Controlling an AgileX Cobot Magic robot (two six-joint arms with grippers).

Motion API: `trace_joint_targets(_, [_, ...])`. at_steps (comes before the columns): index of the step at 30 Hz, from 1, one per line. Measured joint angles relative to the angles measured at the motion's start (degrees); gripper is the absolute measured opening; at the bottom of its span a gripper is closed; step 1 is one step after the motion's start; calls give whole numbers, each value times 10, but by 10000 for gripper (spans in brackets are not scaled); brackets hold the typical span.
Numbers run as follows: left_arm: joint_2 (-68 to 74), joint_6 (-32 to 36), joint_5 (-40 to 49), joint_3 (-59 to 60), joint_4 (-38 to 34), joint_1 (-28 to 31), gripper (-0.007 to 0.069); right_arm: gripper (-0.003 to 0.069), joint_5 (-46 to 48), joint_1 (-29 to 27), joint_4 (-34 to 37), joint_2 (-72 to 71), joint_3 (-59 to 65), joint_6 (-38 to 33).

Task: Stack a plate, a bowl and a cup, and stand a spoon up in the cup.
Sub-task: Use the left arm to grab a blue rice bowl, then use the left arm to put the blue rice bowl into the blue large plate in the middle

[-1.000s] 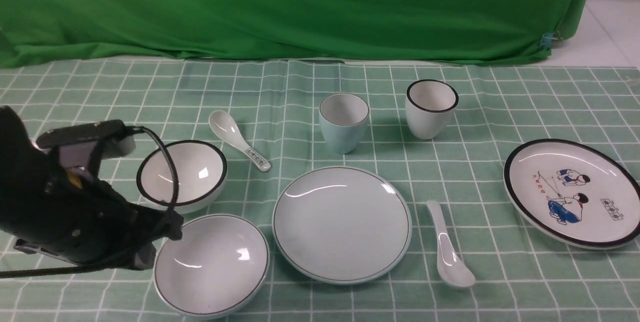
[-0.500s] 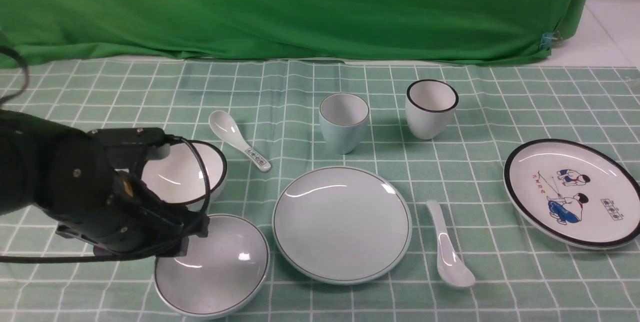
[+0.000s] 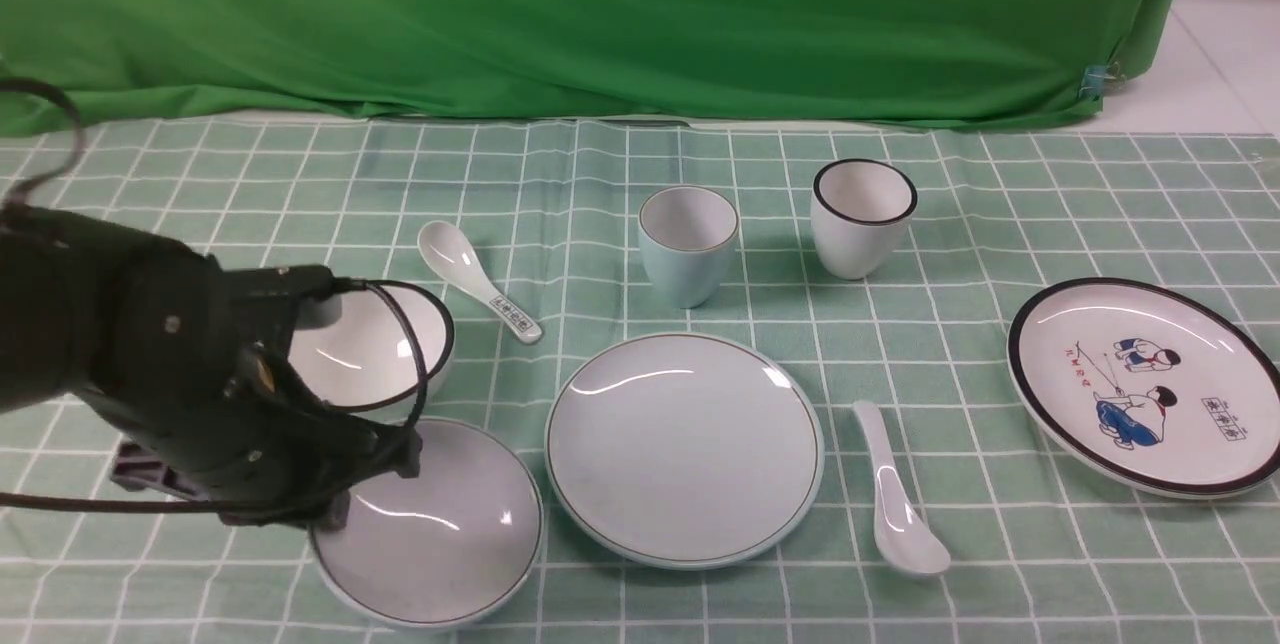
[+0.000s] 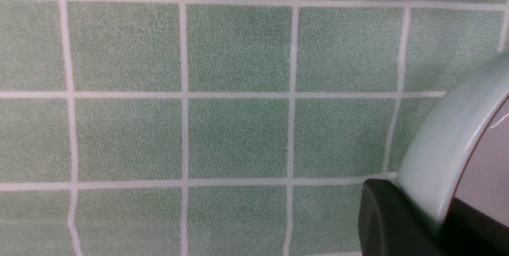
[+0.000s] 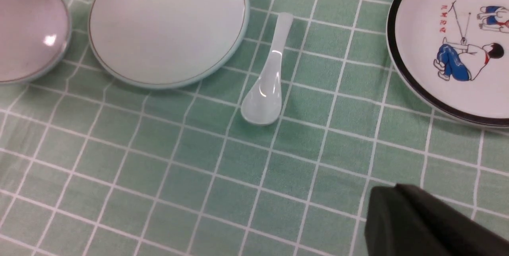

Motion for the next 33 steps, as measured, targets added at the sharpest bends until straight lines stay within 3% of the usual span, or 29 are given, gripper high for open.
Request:
trace_joint_targets(8, [-5, 60, -94, -60, -117, -70, 22, 50, -12, 0, 0, 0, 0, -5])
trace_joint_targets(12, [73, 63, -105, -119, -129, -104, 22, 55, -17, 0, 0, 0, 0, -5])
trace_joint_targets(24, [227, 64, -90, -211, -129, -106, 41, 69, -20, 0, 0, 0, 0, -5])
trace_joint_targets(27, [233, 63, -94, -212, -129, -106, 79, 72, -20, 0, 0, 0, 0, -5])
trace_joint_targets(31, [233, 64, -79, -224, -130, -106, 227, 79, -20, 0, 0, 0, 0, -5])
trace_joint_targets(33, [230, 64, -65, -236, -129, -106, 265, 82, -20, 0, 0, 0, 0, -5])
